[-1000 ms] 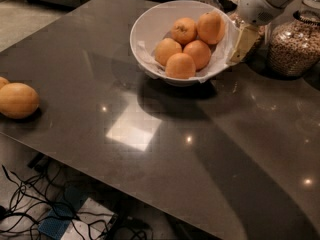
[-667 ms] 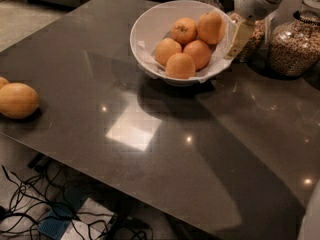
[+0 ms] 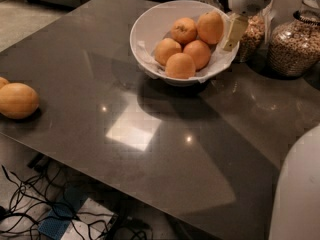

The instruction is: Pick orange from white bowl

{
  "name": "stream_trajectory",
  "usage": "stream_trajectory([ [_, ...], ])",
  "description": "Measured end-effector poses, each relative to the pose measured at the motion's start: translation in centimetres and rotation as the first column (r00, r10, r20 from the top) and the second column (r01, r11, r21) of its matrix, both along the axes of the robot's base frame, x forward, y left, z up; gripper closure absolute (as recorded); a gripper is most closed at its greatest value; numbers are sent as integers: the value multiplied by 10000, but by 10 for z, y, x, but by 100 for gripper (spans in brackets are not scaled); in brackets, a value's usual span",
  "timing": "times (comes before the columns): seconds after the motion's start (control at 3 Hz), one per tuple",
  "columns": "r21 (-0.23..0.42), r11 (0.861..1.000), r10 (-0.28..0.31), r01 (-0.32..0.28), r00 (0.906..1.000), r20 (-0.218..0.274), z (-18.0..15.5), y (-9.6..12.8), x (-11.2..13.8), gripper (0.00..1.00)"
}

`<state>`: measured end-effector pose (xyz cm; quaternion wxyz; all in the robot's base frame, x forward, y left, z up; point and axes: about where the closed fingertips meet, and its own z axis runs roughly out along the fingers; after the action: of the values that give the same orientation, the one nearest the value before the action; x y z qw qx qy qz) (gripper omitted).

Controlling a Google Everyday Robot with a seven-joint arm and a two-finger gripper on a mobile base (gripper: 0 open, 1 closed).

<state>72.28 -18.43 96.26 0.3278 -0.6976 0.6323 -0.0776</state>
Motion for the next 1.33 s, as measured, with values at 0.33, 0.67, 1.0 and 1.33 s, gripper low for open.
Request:
stream_trajectory([
  [0.33, -30, 9999, 122, -122, 9999, -43, -4, 2, 6, 5],
  [0.67, -53, 9997, 238, -239, 9995, -197, -11, 5, 10, 12],
  [1.0, -101, 9993, 357, -361, 9987, -362, -20, 7, 15, 11],
  [1.33, -132, 9990, 426, -433, 9978, -515, -29, 7, 21, 12],
])
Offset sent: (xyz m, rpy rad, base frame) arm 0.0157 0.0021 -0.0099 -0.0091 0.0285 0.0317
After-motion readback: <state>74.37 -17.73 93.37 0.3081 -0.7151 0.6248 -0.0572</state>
